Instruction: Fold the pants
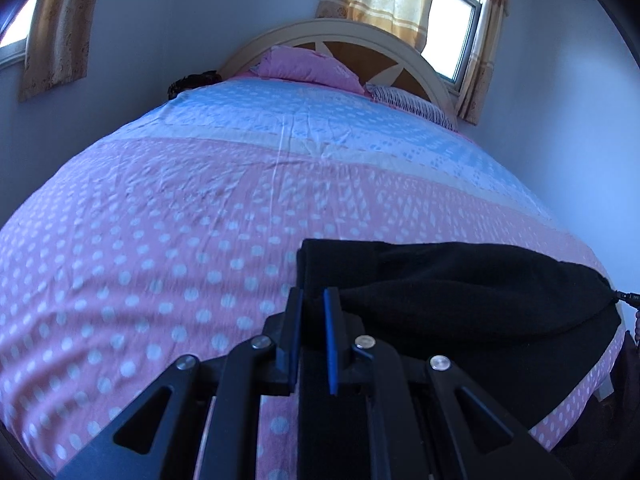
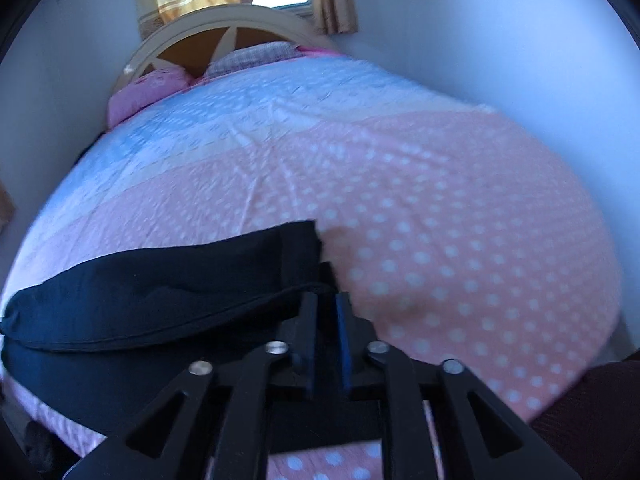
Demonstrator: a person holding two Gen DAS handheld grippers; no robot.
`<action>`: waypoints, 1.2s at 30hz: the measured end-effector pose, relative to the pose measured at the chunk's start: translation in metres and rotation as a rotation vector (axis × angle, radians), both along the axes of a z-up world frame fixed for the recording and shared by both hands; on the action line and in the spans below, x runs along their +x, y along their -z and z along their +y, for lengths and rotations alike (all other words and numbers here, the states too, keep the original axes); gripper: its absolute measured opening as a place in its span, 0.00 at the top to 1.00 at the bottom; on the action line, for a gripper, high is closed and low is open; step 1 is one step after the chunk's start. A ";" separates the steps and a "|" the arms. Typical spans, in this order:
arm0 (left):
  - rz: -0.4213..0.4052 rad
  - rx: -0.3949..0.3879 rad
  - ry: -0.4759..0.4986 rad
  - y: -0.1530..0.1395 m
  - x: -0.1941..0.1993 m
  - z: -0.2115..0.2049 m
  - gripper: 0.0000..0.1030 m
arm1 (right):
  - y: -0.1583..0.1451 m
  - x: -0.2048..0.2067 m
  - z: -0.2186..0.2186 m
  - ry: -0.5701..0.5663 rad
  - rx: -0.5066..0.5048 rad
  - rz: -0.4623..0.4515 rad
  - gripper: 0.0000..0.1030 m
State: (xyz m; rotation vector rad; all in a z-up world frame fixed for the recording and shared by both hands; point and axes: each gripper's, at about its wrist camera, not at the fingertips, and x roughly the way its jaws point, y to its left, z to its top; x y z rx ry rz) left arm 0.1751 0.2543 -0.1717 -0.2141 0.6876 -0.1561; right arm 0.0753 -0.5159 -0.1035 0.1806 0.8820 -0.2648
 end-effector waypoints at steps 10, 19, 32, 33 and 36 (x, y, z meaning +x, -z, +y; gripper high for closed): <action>-0.028 0.056 0.008 -0.005 -0.005 -0.006 0.89 | -0.024 -0.003 0.206 -0.536 -0.332 0.027 0.59; -0.058 0.081 0.040 -0.012 -0.005 -0.004 0.89 | 0.044 0.024 0.330 -0.822 -0.552 0.106 0.59; -0.138 -0.012 0.074 -0.046 -0.035 0.011 0.90 | -0.006 0.023 0.314 -0.789 -0.382 0.049 0.98; -0.140 -0.019 0.077 -0.046 -0.041 0.013 0.90 | -0.005 0.015 0.315 -0.796 -0.373 0.047 0.98; -0.133 -0.015 0.091 -0.041 -0.054 0.011 0.90 | 0.008 0.008 0.314 -0.815 -0.379 0.064 0.98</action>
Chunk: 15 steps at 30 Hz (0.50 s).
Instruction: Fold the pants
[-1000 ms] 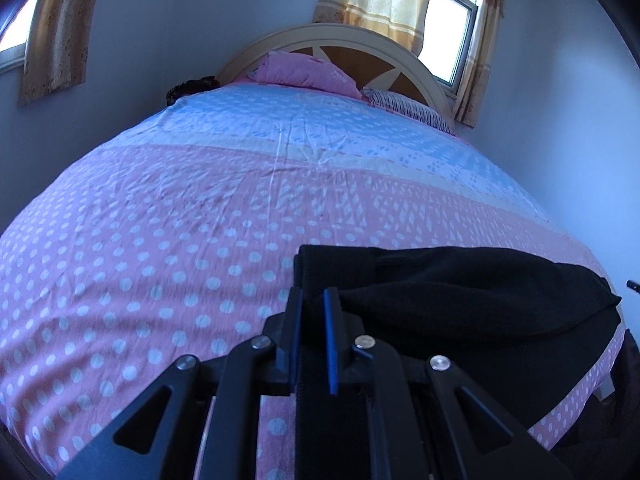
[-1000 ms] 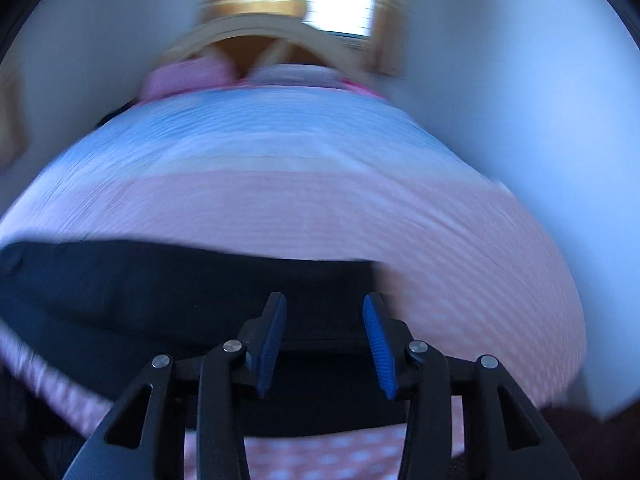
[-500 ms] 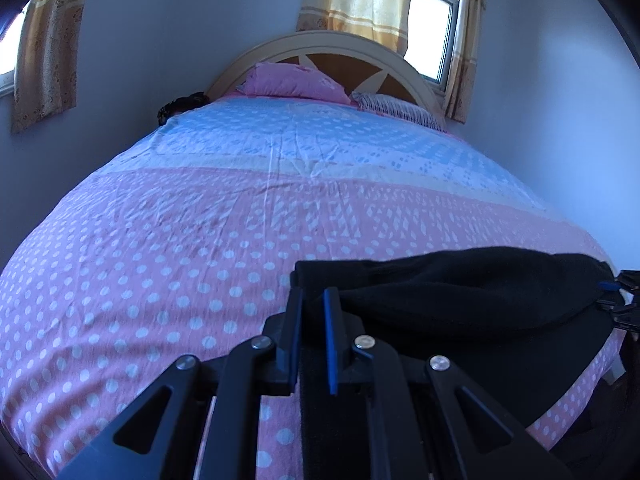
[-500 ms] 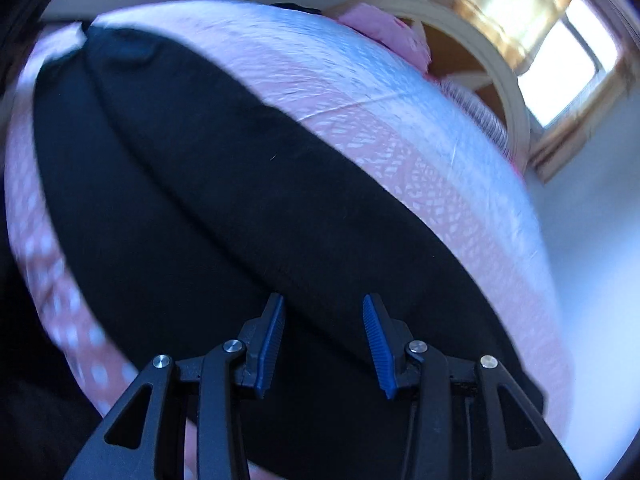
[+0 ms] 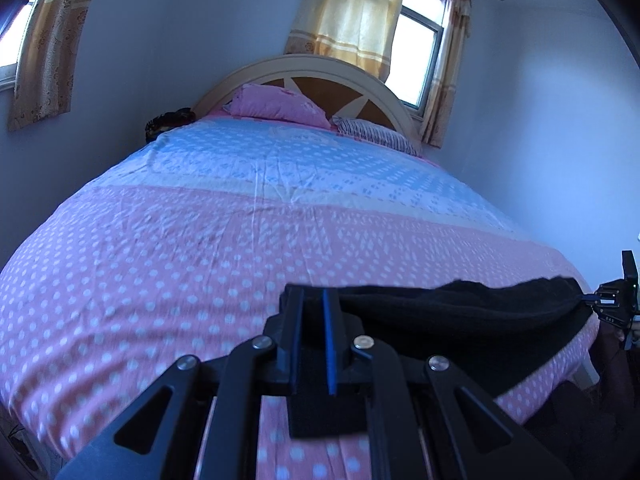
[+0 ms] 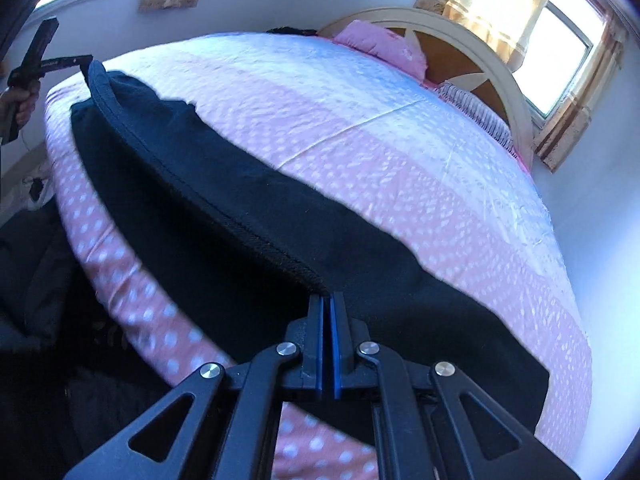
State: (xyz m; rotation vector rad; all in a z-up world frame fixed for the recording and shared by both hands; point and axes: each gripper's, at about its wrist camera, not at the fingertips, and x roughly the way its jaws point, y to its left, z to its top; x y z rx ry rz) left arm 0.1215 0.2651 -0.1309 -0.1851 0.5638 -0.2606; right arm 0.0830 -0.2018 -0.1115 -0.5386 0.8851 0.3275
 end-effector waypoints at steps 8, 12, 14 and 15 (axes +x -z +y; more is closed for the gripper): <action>0.088 -0.002 -0.002 0.042 -0.007 0.002 0.90 | 0.045 -0.017 0.002 -0.016 -0.069 0.042 0.97; 0.094 0.033 -0.006 0.046 -0.006 0.002 0.79 | 0.041 -0.019 -0.006 -0.006 -0.028 0.066 0.95; 0.091 0.039 -0.013 0.045 -0.009 0.007 0.73 | 0.041 -0.022 -0.008 -0.012 -0.040 0.068 0.91; 0.085 0.043 -0.009 0.044 -0.013 0.011 0.72 | 0.042 -0.022 -0.005 -0.018 -0.054 0.070 0.89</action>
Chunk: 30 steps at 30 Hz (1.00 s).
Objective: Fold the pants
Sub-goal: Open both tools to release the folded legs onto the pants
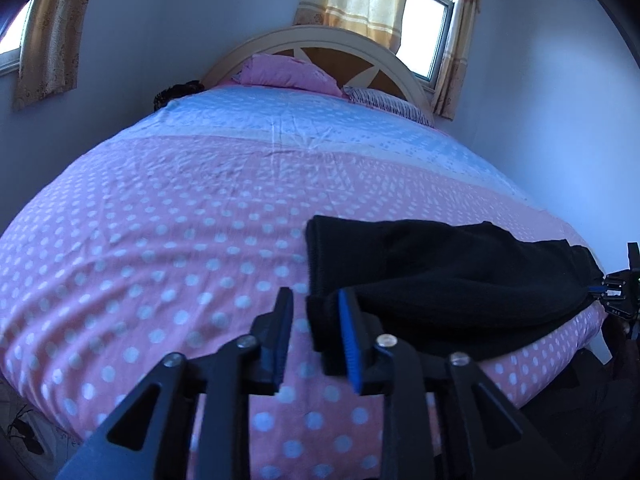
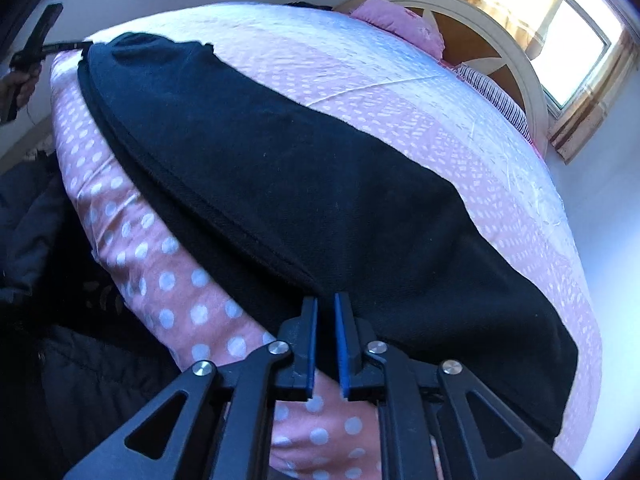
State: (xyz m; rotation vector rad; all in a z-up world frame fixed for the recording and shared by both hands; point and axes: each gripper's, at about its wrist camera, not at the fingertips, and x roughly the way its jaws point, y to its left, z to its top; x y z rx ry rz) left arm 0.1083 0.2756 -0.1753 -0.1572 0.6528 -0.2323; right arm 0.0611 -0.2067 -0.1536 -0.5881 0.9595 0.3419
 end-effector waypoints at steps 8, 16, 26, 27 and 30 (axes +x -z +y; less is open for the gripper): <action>-0.003 0.051 -0.126 -0.006 -0.017 0.056 0.65 | -0.027 -0.016 -0.001 -0.093 0.050 0.032 0.71; -0.025 -0.070 -0.033 -0.024 0.018 0.020 0.67 | -0.064 0.027 0.063 -0.163 0.247 0.041 0.71; 0.008 0.016 0.117 -0.009 0.040 -0.054 0.67 | -0.015 0.170 0.173 -0.011 0.625 0.321 0.71; 0.015 0.033 0.128 -0.005 0.039 -0.058 0.67 | -0.006 0.182 0.179 0.014 0.656 0.356 0.71; 0.016 0.077 0.136 0.001 0.035 -0.062 0.67 | 0.030 0.217 0.195 0.113 0.754 0.501 0.71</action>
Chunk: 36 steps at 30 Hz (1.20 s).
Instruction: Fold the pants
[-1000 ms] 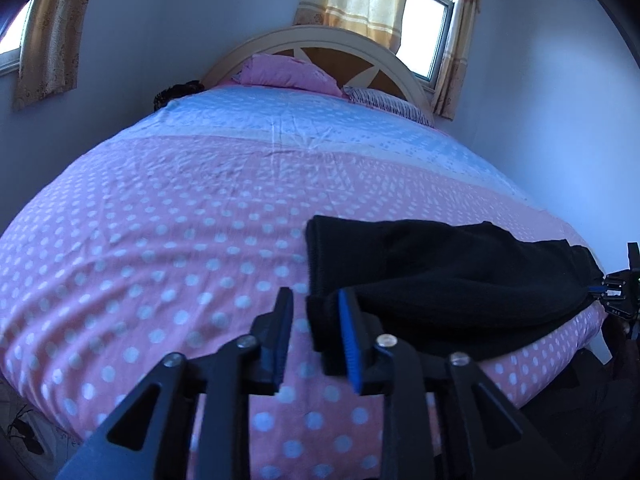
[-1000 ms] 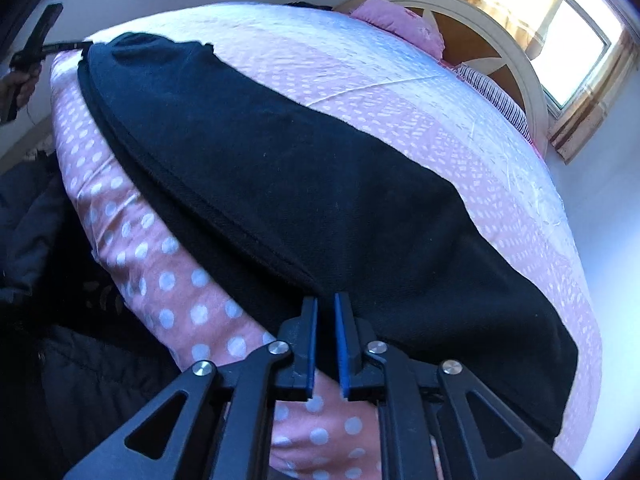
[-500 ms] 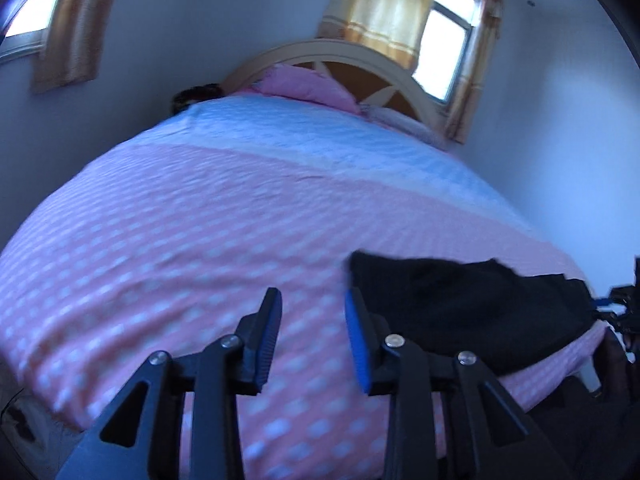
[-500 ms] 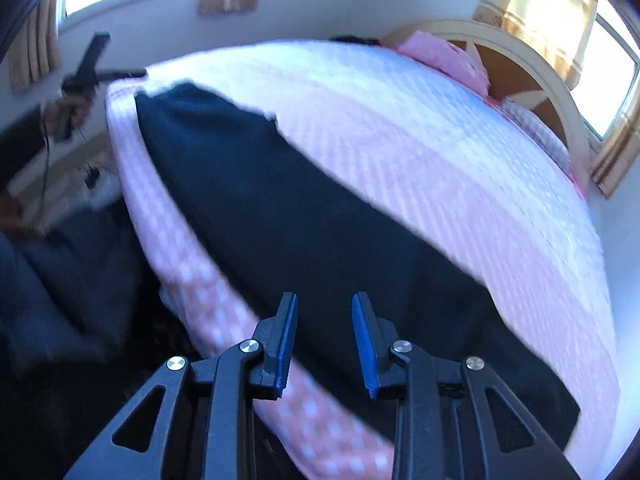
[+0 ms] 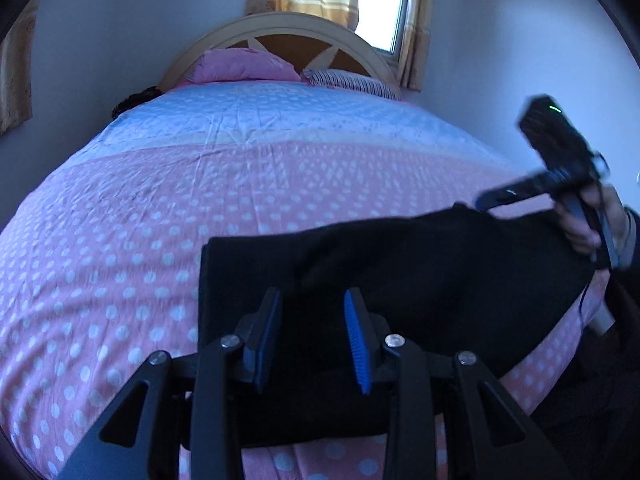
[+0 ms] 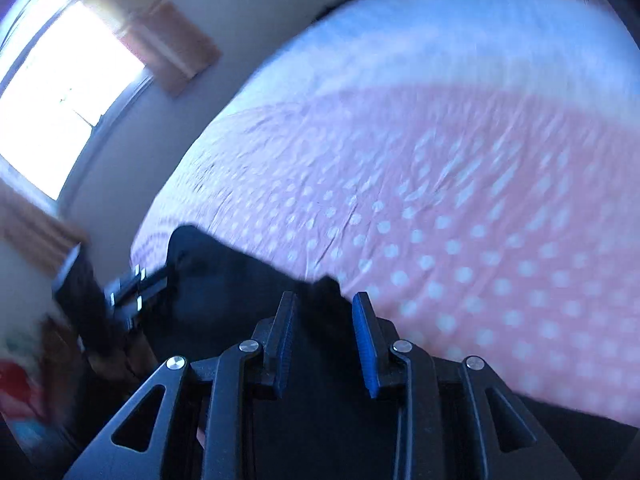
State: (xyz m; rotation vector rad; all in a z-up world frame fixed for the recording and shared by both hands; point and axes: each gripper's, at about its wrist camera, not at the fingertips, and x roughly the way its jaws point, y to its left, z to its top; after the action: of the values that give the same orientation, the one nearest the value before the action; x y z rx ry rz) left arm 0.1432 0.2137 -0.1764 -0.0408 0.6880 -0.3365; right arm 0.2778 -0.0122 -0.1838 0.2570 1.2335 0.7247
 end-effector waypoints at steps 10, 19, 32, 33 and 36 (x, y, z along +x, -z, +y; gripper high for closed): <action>-0.025 -0.050 -0.037 0.004 -0.009 0.019 0.65 | 0.008 0.011 0.018 0.044 -0.099 -0.044 0.95; -0.089 0.020 -0.024 -0.023 -0.022 -0.005 0.64 | -0.027 -0.030 -0.012 0.016 -0.130 -0.172 0.67; -0.013 0.113 0.138 0.005 -0.037 -0.055 0.53 | -0.016 -0.179 -0.042 -0.246 -0.333 -0.333 0.67; -0.011 0.108 0.140 0.006 -0.041 -0.053 0.53 | -0.017 -0.185 -0.042 -0.249 -0.336 -0.348 0.66; -0.006 0.088 0.144 0.004 -0.051 -0.044 0.53 | -0.019 -0.194 -0.049 -0.269 -0.326 -0.301 0.65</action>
State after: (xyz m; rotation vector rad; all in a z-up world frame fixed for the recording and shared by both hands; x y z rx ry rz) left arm 0.0927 0.1698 -0.1800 0.0940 0.7007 -0.4443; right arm 0.0836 -0.0615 -0.1646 -0.2831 1.0862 0.7481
